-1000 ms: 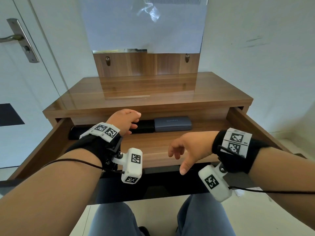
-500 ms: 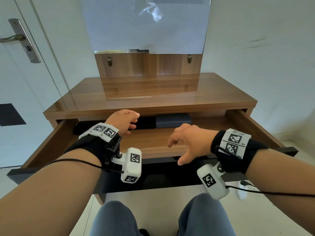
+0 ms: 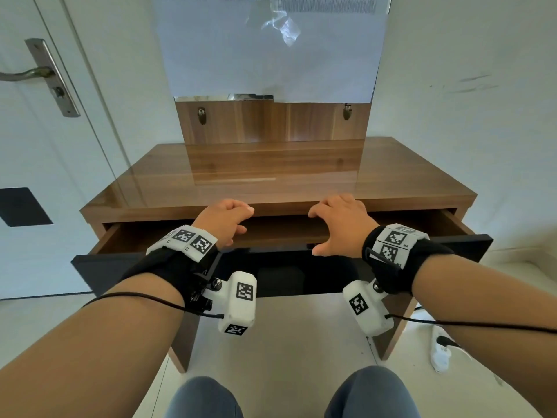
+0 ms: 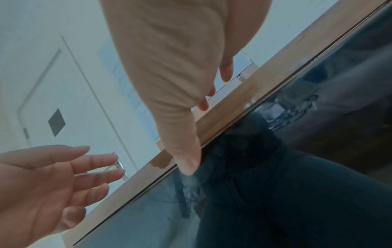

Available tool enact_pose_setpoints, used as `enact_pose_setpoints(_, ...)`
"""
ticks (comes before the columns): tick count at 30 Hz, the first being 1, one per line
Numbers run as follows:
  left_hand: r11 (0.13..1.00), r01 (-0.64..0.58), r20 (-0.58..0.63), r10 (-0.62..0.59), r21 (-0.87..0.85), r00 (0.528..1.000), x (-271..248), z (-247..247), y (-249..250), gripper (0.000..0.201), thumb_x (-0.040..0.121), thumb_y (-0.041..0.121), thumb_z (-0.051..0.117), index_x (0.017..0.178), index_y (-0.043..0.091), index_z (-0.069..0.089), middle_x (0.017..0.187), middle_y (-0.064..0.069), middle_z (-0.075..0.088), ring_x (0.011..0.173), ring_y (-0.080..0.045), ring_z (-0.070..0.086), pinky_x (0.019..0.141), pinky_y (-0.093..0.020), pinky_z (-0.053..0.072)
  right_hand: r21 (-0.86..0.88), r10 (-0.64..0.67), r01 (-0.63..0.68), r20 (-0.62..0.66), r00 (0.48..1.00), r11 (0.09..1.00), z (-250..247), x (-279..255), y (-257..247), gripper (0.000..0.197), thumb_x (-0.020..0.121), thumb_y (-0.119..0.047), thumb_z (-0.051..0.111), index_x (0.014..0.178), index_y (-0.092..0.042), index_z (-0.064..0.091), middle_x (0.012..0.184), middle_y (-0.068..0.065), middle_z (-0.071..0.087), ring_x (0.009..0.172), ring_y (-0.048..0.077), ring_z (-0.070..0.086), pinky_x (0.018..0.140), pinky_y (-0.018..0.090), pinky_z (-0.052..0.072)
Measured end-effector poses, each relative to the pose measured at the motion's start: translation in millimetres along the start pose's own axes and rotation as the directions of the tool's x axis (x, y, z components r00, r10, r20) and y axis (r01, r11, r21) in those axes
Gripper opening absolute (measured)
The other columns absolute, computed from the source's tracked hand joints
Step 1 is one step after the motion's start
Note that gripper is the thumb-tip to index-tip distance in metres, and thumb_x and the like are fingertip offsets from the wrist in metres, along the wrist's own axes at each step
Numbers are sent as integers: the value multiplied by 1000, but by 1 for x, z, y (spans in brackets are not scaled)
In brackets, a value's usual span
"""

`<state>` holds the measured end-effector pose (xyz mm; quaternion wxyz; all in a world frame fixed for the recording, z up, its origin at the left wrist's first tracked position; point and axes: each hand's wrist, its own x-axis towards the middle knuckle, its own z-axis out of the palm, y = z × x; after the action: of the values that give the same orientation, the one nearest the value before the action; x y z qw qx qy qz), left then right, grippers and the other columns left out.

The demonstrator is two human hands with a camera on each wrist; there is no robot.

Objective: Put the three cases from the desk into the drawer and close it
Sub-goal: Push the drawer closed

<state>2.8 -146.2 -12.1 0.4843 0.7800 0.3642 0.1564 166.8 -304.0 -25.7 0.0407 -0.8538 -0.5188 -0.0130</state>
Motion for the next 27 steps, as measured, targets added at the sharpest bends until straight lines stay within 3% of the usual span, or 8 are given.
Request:
enact_pose_setpoints(4,1000,0,-16,0,4,1000,12,3,3,26,89,33,50,114,25,54,117,2,57,96,-15,61,63,-25,48,-4,63,-63,-34,997,998,1,17,2,81,70,-55,67,140,-26,36,141,2,35,134,28,27,109,43,28)
enact_pose_setpoints(8,1000,-27,-26,27,-11,999,24,3,-1,50,89,32,50,138,25,40,141,-2,45,111,-19,57,88,-38,53,17,99,-98,-97,990,995,10,29,5,74,73,-54,65,136,-24,40,137,2,42,130,27,33,108,42,31)
enact_pose_setpoints(12,999,-22,-19,23,34,1000,29,5,-6,58,87,33,52,143,27,34,146,-2,41,113,-23,58,93,-43,53,2,138,-139,-159,978,990,15,37,6,62,75,-53,64,127,-22,46,127,3,45,121,27,41,103,40,34)
enact_pose_setpoints(17,999,-14,-25,15,52,1000,35,10,-13,58,87,32,53,142,29,35,137,-2,51,104,-19,62,88,-37,55,-23,160,-169,-214,964,985,18,51,5,52,76,-51,64,118,-23,53,120,3,48,114,26,45,99,40,35)
enact_pose_setpoints(20,999,-20,-26,21,35,999,37,12,-17,53,87,30,52,138,30,39,131,-4,56,91,-16,67,82,-33,55,-57,159,-179,-256,954,982,21,57,3,48,77,-49,65,113,-21,53,117,3,49,111,26,46,98,40,34)
enact_pose_setpoints(24,999,-27,-57,30,45,998,39,12,-21,47,88,30,51,134,33,44,138,-2,52,71,-13,68,65,-23,53,-107,141,-179,-296,945,978,26,62,2,46,76,-47,65,111,-19,52,113,4,49,106,27,47,95,39,34)
enact_pose_setpoints(27,997,-41,-68,46,71,997,40,11,-23,46,88,29,51,133,32,47,146,4,44,60,-12,64,59,-19,49,-108,135,-176,-305,943,978,29,61,4,46,77,-47,65,110,-18,52,112,6,49,104,28,46,93,39,35)
